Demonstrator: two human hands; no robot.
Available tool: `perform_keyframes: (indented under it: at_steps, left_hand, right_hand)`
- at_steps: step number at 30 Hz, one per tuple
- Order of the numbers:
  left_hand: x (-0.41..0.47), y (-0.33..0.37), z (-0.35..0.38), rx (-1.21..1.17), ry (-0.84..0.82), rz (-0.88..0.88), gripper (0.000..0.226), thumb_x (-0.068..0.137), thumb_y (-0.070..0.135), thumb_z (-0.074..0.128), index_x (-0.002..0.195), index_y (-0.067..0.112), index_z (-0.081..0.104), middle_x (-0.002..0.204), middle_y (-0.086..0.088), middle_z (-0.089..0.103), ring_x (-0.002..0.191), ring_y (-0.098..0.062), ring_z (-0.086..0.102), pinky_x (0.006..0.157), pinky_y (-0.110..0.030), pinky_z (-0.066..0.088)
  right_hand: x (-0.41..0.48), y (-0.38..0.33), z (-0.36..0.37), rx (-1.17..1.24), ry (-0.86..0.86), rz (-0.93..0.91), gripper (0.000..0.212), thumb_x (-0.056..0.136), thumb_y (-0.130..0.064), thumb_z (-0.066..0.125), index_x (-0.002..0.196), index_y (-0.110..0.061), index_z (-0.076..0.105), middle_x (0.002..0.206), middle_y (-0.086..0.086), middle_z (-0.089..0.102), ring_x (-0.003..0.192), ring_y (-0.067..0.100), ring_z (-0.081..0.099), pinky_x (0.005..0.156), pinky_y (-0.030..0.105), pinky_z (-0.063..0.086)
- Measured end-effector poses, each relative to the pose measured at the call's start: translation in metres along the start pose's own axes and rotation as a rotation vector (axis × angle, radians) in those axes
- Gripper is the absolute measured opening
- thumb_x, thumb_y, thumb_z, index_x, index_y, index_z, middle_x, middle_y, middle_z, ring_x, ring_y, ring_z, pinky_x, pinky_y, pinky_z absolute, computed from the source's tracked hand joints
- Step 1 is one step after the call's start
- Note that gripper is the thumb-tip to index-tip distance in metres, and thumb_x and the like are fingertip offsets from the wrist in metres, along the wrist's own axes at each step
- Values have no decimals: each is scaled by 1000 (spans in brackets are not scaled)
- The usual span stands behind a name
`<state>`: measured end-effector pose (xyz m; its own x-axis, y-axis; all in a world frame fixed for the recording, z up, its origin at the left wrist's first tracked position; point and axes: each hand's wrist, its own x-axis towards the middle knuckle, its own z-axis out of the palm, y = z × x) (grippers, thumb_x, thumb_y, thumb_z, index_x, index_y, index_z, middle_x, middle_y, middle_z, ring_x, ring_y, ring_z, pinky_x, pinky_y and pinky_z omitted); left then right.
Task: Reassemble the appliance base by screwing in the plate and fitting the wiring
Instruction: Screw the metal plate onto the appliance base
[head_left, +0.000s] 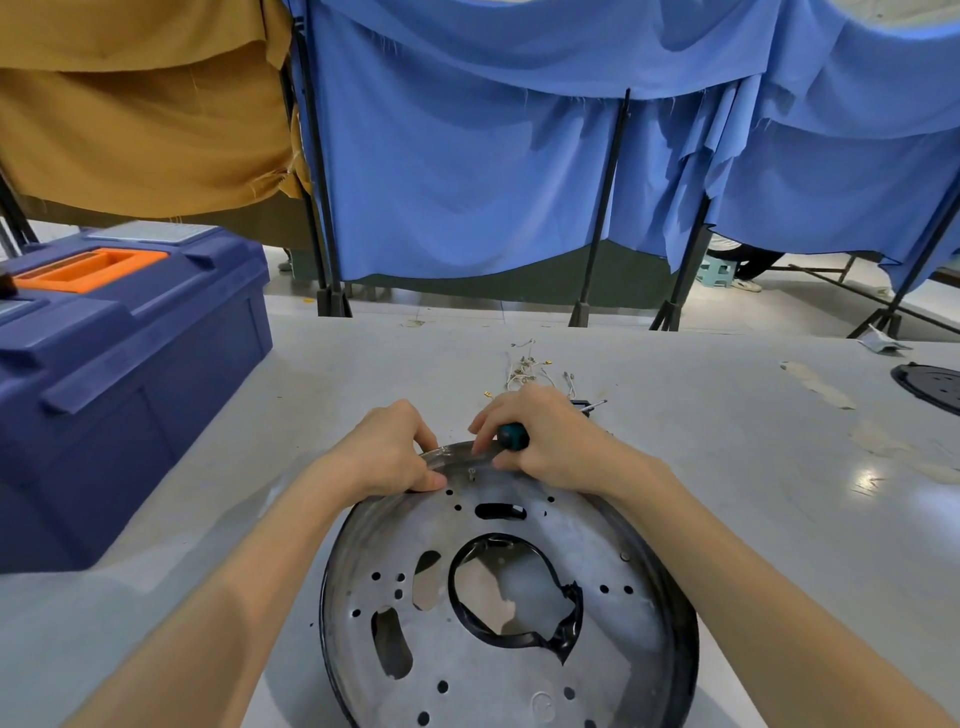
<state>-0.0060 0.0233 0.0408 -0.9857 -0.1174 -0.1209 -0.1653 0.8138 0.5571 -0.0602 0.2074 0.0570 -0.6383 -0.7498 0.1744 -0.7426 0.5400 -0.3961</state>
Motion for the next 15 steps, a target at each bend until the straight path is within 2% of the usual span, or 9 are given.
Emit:
perform_keyframes:
  at_steps: [3,6,10,15]
  left_hand:
    - [0,1,0,12,0,6,13,77,21,80,74,24,68,82,-5,68,68,-17,62,61,-24,47]
    - [-1,1,0,6,0,6,10,77,21,80,76,24,70,84,-7,69,73,-20,64,68,-29,53]
    - [-2,1,0,12,7,18,13,76,19,79,72,26,69,85,-8,70,74,-21,64,67,-28,52]
    - [-2,2,0,10,1,21,14,77,18,79,72,26,68,82,-7,67,70,-19,60,66,-27,50]
  right_hand:
    - [-2,-1,5,-75,-73,-13,36,80,7,60,99,-17,78,129,-4,64,119,22,51,106,35,36]
    - [-3,-1,8,-99,-93,17,49,76,12,47,100,-19,77,131,-7,61,120,24,42,105,36,33]
    - [-2,-2,9,-133,-124,23,37,83,6,52,99,-17,77,131,-9,60,114,24,39,93,29,28]
    - [-1,-1,17,-190,-105,38,17,94,-11,58,93,-15,75,131,-10,60,108,23,39,84,27,21]
